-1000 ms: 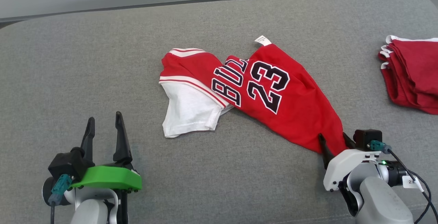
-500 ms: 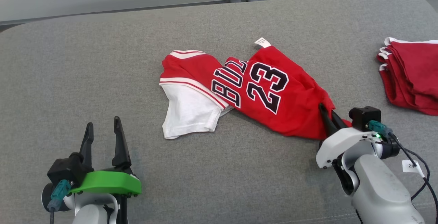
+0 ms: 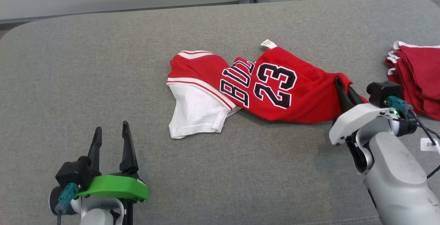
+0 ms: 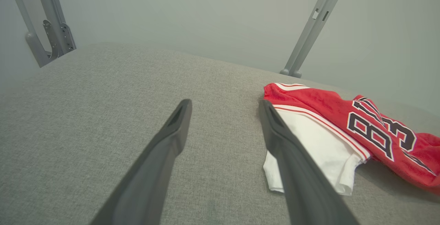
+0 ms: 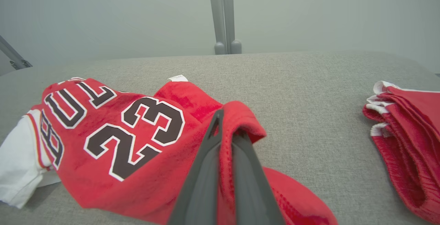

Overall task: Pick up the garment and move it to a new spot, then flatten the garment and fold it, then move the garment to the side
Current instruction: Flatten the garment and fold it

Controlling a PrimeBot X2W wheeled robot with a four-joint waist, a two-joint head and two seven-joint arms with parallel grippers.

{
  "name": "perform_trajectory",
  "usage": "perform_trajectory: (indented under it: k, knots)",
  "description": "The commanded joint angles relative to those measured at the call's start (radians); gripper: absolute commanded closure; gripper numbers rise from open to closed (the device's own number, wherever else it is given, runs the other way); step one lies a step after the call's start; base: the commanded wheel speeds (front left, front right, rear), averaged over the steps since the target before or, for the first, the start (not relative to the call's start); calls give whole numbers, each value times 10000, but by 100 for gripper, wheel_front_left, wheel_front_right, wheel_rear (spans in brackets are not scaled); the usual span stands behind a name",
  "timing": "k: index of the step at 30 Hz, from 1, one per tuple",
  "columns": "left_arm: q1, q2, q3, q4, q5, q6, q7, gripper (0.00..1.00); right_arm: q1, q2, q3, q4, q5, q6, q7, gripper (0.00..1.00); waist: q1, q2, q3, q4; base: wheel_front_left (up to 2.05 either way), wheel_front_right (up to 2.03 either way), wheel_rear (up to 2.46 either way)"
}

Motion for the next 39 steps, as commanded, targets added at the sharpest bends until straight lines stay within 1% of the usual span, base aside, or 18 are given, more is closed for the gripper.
perform_trajectory:
  k: [1, 4, 6, 7, 14, 18, 20, 22, 25, 28, 31, 33, 36, 37, 39]
  knots:
    - [226, -38, 52, 2, 10, 24, -25, 0, 300, 128, 150, -228, 160, -4, -32, 100, -1, 0, -166, -108, 0, 0, 0]
    - [273, -41, 97, -57, -10, 26, -23, 0, 646, 239, 496, -863, 387, -4, 121, 100, -1, 0, -258, -307, 0, 0, 0]
    - [317, -32, 126, -103, 2, 51, -23, 0, 940, 310, 818, -1521, 508, -4, 255, 100, -1, 0, -291, -469, 0, 0, 0]
    - [317, -32, 126, -103, 2, 51, -23, 0, 940, 310, 818, -1521, 508, -4, 255, 100, -1, 0, -291, -469, 0, 0, 0]
    - [382, -27, 188, -153, -18, 79, -25, 0, 1749, 356, 1887, -4409, 839, -3, 964, 100, -1, 0, -359, -918, 0, 0, 0]
    - [288, -52, 173, -143, -28, 103, -25, 0, 1672, 450, 2549, -5854, 946, -3, 1469, 100, -1, 0, -384, -984, 0, 0, 0]
    - [261, -58, 194, -145, -52, 99, -25, 0, 1483, 550, 2817, -6340, 1103, -3, 1654, 100, -1, 0, -406, -981, 0, 0, 0]
    - [249, -68, 202, -159, -68, 94, -25, 0, 1405, 594, 2790, -6591, 1250, -3, 1782, 100, -1, 0, -405, -932, 0, 0, 0]
    - [186, -79, 185, -178, -74, 54, -25, 0, 1419, 542, 2286, -6429, 1361, -3, 1913, 100, -1, 0, -334, -807, 0, 0, 0]
    - [90, -79, 194, -177, -71, 10, -25, 0, 1433, 334, 1508, -5705, 1260, -3, 2092, 100, -1, 0, -207, -688, 0, 0, 0]
    - [-5, -86, 171, -183, -29, -8, -25, 0, 1286, 127, 650, -4662, 1086, -1, 2101, 100, -1, 0, -51, -565, 0, 0, 0]
    - [-50, -93, 178, -188, -9, -15, -25, 0, 1168, 107, 127, -3934, 1163, 0, 2014, 100, -1, 0, 58, -504, 0, 0, 0]
    - [-138, -95, 206, -183, 17, -27, -25, 0, 907, -112, -536, -2801, 1084, -1, 1865, 100, -1, 0, 239, -453, 0, 0, 0]
    - [-229, -94, 200, -160, 44, -63, -25, 0, 603, -234, -824, -2039, 954, -1, 1741, 100, -1, 0, 370, -406, 0, 0, 0]
    - [-301, -96, 171, -129, 73, -96, -25, 0, 241, -368, -1065, -1321, 845, -1, 1597, 100, -1, 0, 490, -351, 0, 0, 0]
